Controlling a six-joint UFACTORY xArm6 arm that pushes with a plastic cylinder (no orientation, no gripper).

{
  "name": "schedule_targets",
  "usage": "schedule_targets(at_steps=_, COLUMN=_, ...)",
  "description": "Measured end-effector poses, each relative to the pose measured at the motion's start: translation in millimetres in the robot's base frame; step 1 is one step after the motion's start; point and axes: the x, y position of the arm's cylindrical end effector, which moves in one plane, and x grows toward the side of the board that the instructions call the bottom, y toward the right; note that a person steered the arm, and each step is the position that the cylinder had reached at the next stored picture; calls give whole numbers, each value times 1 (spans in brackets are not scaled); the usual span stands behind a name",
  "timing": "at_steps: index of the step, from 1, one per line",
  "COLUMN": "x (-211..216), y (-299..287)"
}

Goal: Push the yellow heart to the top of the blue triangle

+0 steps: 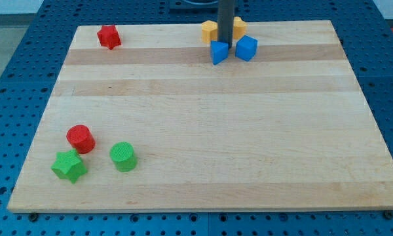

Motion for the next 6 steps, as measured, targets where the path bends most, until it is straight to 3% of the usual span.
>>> schedule_targets(at_steps=3, x=-47, y=67)
schedule_targets(at_steps=4, x=-76, y=67)
schedule_targets(at_steps=6, x=-77, y=33)
